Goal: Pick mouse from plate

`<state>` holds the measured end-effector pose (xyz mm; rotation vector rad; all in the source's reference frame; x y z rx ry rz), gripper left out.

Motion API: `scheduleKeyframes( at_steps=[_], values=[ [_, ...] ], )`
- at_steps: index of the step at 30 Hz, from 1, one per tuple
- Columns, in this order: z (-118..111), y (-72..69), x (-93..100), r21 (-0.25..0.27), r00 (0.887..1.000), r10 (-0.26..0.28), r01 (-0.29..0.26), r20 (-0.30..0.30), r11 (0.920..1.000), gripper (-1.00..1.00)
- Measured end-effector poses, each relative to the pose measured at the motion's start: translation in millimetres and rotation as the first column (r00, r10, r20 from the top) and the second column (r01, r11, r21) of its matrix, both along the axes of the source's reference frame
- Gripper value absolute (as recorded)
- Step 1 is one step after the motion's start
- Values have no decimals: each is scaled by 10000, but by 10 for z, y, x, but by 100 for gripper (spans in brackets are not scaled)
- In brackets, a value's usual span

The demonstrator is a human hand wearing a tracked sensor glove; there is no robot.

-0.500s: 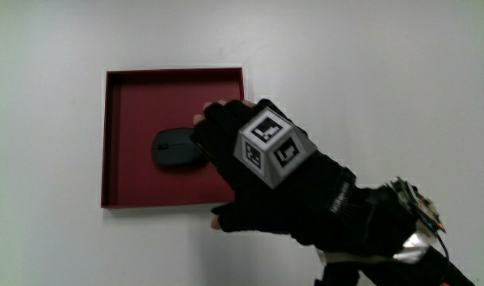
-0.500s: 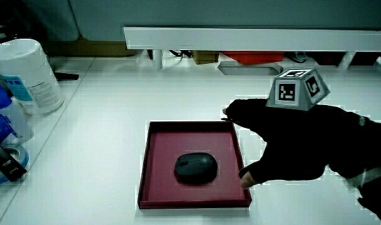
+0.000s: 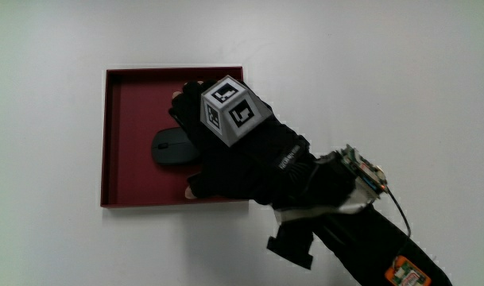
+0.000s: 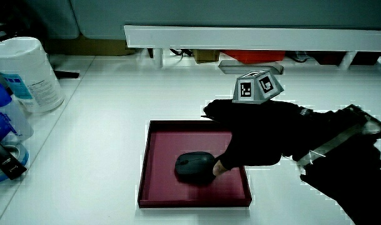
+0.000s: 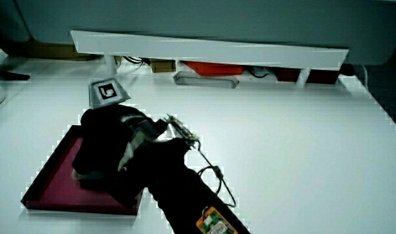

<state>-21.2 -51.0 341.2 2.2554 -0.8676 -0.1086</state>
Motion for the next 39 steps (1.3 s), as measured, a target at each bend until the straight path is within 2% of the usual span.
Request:
scheduleKeyframes(
  at_steps=[2,5,7,10,11,13,14,15,17,18,23,24,25,31,32,35,36,37,38,39],
  values=[
    [83,-37,-44,-390,10000,17,-18,-26,9992,0],
    [198,-70,-113,-260,9993,107,-116,-353,9996,0],
    [287,-96,-153,-525,9991,104,-125,-417,9985,0],
    [412,-125,-210,-607,9977,146,-186,-664,9980,0],
    [452,-130,-227,-892,9979,80,-138,-647,9959,0],
    [546,-138,-253,-961,9959,102,-189,-902,9952,0],
    [583,-144,-262,-930,9960,152,-235,-886,9954,0],
    [625,-148,-275,-1112,9964,102,-195,-841,9936,0],
    [688,-155,-301,-941,9951,172,-264,-969,9952,0],
    [745,-157,-315,-1364,9952,57,-191,-975,9905,0],
    [931,-167,-367,-1360,9915,115,-293,-1294,9903,0],
    [952,-169,-376,-1221,9896,195,-371,-1423,9918,0],
    [991,-169,-388,-1318,9875,164,-374,-1570,9906,0],
    [1112,-172,-455,-1578,9880,106,-352,-1540,9868,0],
    [1141,-174,-467,-1465,9813,150,-438,-1921,9882,0],
    [1183,-184,-494,-1633,9750,154,-527,-2217,9852,0],
    [1200,-183,-503,-1644,9696,160,-576,-2440,9847,6],
    [1206,-175,-517,-2036,9776,-63,-374,-2102,9783,11],
    [1218,-179,-519,-1754,9694,116,-561,-2451,9829,17],
    [1222,-174,-526,-1956,9725,-46,-422,-2330,9798,22]
  ],
)
